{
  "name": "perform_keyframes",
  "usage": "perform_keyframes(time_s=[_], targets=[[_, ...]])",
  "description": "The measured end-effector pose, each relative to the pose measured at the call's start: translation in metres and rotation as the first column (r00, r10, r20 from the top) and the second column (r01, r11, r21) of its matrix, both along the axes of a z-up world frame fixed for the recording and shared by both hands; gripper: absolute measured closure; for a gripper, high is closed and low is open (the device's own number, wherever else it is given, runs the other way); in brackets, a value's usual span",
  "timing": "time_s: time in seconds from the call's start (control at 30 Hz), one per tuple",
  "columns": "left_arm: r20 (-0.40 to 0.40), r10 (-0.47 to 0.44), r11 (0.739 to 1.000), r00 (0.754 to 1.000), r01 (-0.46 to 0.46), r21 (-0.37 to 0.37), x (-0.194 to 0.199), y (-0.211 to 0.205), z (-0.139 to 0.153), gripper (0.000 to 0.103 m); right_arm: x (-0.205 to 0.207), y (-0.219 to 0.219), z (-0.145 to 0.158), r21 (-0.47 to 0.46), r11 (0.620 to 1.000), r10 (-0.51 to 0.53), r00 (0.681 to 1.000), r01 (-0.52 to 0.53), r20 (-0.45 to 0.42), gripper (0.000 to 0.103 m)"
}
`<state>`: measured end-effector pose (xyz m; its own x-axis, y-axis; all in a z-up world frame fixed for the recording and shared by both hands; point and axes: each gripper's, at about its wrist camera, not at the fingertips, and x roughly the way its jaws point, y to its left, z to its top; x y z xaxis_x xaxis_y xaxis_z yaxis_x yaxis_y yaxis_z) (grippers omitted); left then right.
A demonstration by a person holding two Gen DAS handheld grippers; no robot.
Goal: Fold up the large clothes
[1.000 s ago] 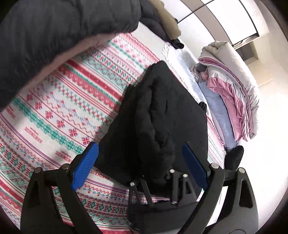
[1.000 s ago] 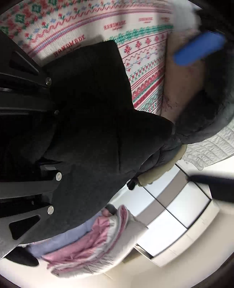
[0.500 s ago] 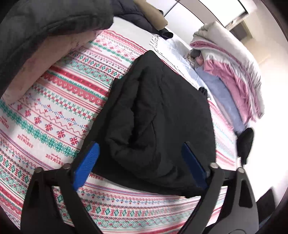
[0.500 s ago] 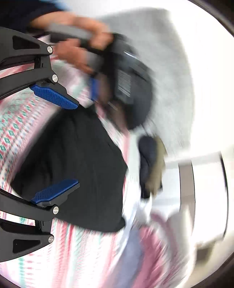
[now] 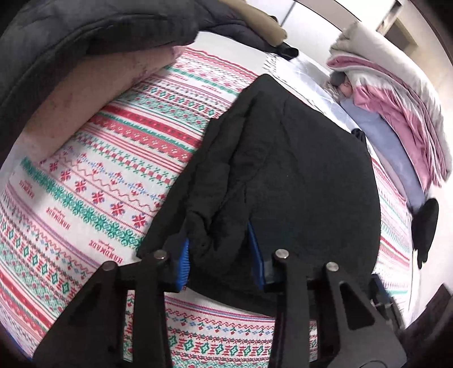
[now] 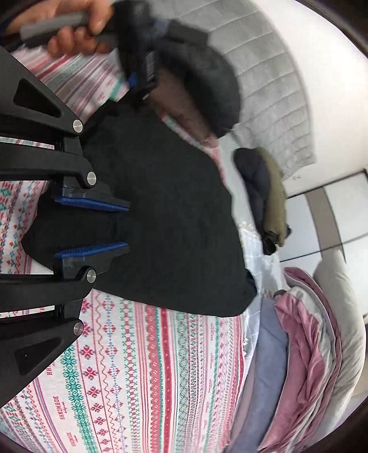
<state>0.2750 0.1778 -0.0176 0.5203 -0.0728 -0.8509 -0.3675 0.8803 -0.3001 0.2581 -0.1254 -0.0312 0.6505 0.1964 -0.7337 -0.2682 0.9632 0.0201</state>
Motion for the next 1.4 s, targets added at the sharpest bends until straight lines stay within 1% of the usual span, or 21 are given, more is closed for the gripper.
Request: perform_keyframes(time_s=[0.1, 0.17, 0.23, 0.3, 0.37, 0.5, 0.6, 0.7, 0.83, 0.87, 0.93, 1.0, 1.03, 1.1, 1.13, 1.17, 1.2, 1.23, 1.3, 1.33, 1.4], targets=[[-0.010, 0.035, 0.999, 0.999, -0.035, -0.034, -0.003, 0.006, -0.003, 0.066, -0.002, 0.014, -0.018, -0.103, 0.995, 0.019, 1.000, -0.019, -0.003, 0.080], [-0.016, 0.059, 0.994, 0.998, -0.060, -0.087, -0.007, 0.013, -0.006, 0.067, 0.002, 0.021, -0.026, -0.181, 0.983, 0.041, 0.999, -0.039, 0.007, 0.080], [-0.022, 0.080, 0.988, 0.997, -0.082, -0.131, -0.010, 0.018, -0.008, 0.067, 0.001, 0.028, -0.030, -0.227, 0.973, 0.053, 0.999, -0.050, 0.006, 0.080], [-0.010, 0.110, 0.976, 0.994, -0.110, -0.188, -0.014, 0.023, -0.009, 0.067, 0.003, 0.030, -0.039, -0.238, 0.970, 0.052, 0.999, -0.053, -0.007, 0.080], [0.005, 0.121, 0.966, 0.993, -0.116, -0.231, -0.016, 0.027, -0.007, 0.067, 0.002, 0.037, -0.047, -0.279, 0.958, 0.067, 0.998, -0.062, 0.006, 0.080], [0.068, 0.101, 0.957, 0.993, -0.079, -0.279, -0.019, 0.025, 0.011, 0.063, 0.002, 0.041, -0.052, -0.295, 0.954, 0.060, 0.998, -0.054, 0.012, 0.080], [0.111, 0.086, 0.967, 0.990, -0.056, -0.247, -0.021, 0.021, 0.024, 0.063, 0.005, 0.038, -0.054, -0.273, 0.960, 0.058, 0.998, -0.056, -0.001, 0.080], [0.155, 0.074, 0.987, 0.985, -0.050, -0.152, -0.022, 0.017, 0.037, 0.063, 0.006, 0.038, -0.053, -0.279, 0.959, 0.058, 0.998, -0.057, -0.003, 0.080], [0.245, 0.099, 0.995, 0.964, -0.090, -0.049, -0.032, 0.017, 0.059, 0.063, 0.004, 0.039, -0.054, -0.282, 0.958, 0.060, 0.998, -0.059, -0.003, 0.080], [0.264, 0.099, 0.995, 0.959, -0.093, -0.036, -0.033, 0.017, 0.063, 0.062, 0.004, 0.039, -0.054, -0.282, 0.958, 0.059, 0.998, -0.057, -0.001, 0.080], [0.284, 0.071, 0.997, 0.956, -0.061, -0.044, -0.031, 0.016, 0.063, 0.054, 0.004, 0.040, -0.054, -0.282, 0.958, 0.058, 0.998, -0.055, 0.000, 0.080], [0.257, 0.007, 0.997, 0.966, 0.014, -0.078, -0.020, 0.010, 0.053, 0.042, 0.004, 0.040, -0.055, -0.278, 0.959, 0.055, 0.998, -0.052, 0.002, 0.080], [0.212, -0.044, 0.993, 0.976, 0.066, -0.098, -0.010, 0.005, 0.043, 0.042, 0.003, 0.039, -0.055, -0.276, 0.960, 0.054, 0.999, -0.051, 0.002, 0.080], [0.152, -0.075, 0.988, 0.986, 0.094, -0.120, 0.004, 0.000, 0.025, 0.042, 0.004, 0.037, -0.055, -0.258, 0.965, 0.046, 0.999, -0.044, 0.001, 0.080], [0.132, -0.071, 0.993, 0.989, 0.082, -0.084, 0.009, -0.002, 0.018, 0.042, 0.004, 0.036, -0.055, -0.253, 0.966, 0.044, 0.999, -0.042, 0.000, 0.080], [0.096, -0.058, 0.998, 0.994, 0.060, -0.018, 0.014, -0.002, 0.011, 0.042, 0.005, 0.035, -0.054, -0.246, 0.969, 0.039, 0.999, -0.039, -0.002, 0.080], [0.028, -0.053, 0.998, 0.998, 0.052, 0.029, 0.021, -0.001, 0.001, 0.043, 0.005, 0.034, -0.053, -0.236, 0.971, 0.035, 0.999, -0.035, -0.003, 0.080], [-0.010, -0.055, 0.998, 0.998, 0.055, 0.022, 0.025, 0.001, -0.007, 0.043, 0.005, 0.033, -0.052, -0.227, 0.973, 0.031, 1.000, -0.031, -0.003, 0.080], [-0.031, -0.038, 0.996, 0.999, 0.035, -0.079, 0.029, 0.016, -0.023, 0.044, 0.004, 0.027, -0.047, -0.181, 0.983, 0.011, 1.000, -0.012, -0.009, 0.080], [-0.034, -0.038, 0.995, 0.999, 0.034, -0.099, 0.030, 0.020, -0.024, 0.044, 0.005, 0.025, -0.045, -0.160, 0.987, 0.003, 1.000, -0.005, -0.013, 0.080], [-0.034, -0.044, 0.994, 0.998, 0.040, -0.102, 0.030, 0.021, -0.024, 0.045, 0.006, 0.022, -0.039, -0.133, 0.991, -0.003, 1.000, 0.000, -0.024, 0.080]])
